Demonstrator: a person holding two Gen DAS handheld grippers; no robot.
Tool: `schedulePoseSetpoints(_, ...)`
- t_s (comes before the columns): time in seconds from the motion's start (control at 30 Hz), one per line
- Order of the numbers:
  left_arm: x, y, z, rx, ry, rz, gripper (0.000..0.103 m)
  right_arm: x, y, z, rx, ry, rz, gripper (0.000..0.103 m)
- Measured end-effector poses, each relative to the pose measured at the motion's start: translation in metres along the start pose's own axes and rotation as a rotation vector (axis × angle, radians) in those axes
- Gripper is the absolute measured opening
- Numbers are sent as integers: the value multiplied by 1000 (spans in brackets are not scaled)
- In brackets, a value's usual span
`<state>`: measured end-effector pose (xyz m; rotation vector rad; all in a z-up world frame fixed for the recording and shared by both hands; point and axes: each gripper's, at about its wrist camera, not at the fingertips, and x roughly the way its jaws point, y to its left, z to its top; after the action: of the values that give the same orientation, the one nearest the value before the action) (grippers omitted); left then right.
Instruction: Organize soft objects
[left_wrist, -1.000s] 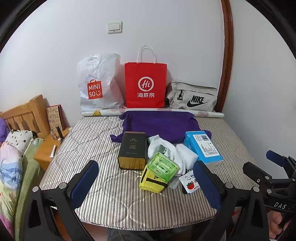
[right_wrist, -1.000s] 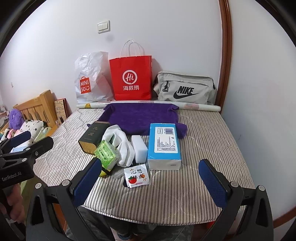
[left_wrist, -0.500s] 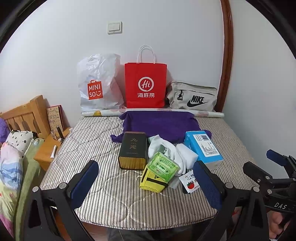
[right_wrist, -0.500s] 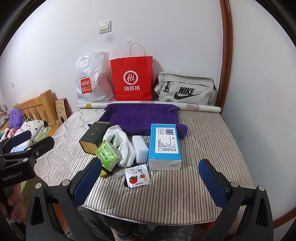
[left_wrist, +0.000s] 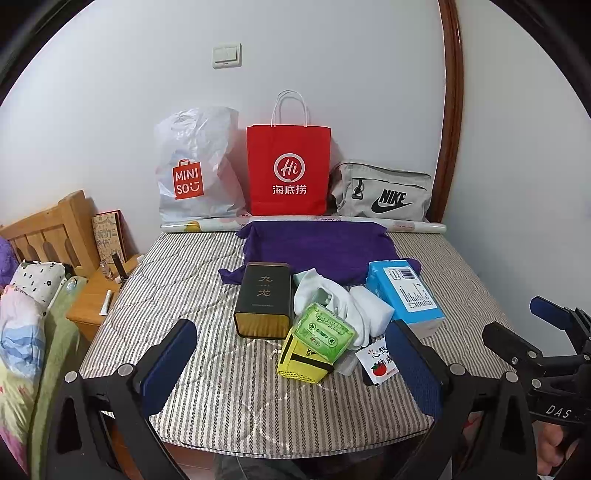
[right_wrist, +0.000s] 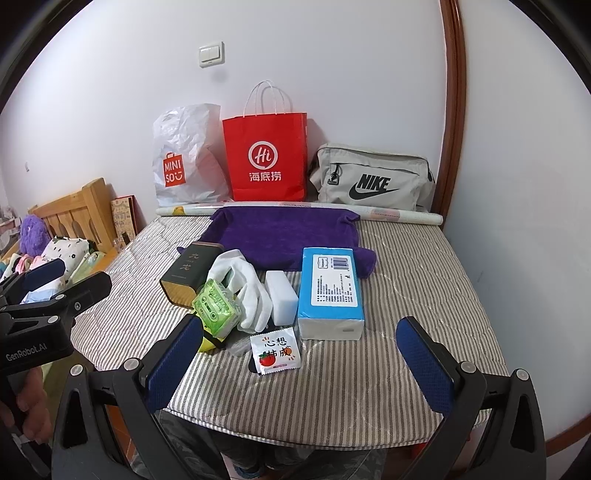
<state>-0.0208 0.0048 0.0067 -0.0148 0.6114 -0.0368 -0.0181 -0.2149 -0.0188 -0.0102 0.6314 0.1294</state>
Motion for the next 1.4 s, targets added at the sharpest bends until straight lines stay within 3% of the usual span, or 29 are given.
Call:
schedulePoseSetpoints(1.0,3,-7,4,29,-3,8,102,3,-6,1,0,-6,-14,103)
schedulePoseSetpoints(1.1,10,-4,8,32,-7,18,102,13,-10,0,3,24,-2,103)
schedulePoseSetpoints(1.4,66,7,-9,26,111,-25,101,49,-21,-14,21,73,24,103)
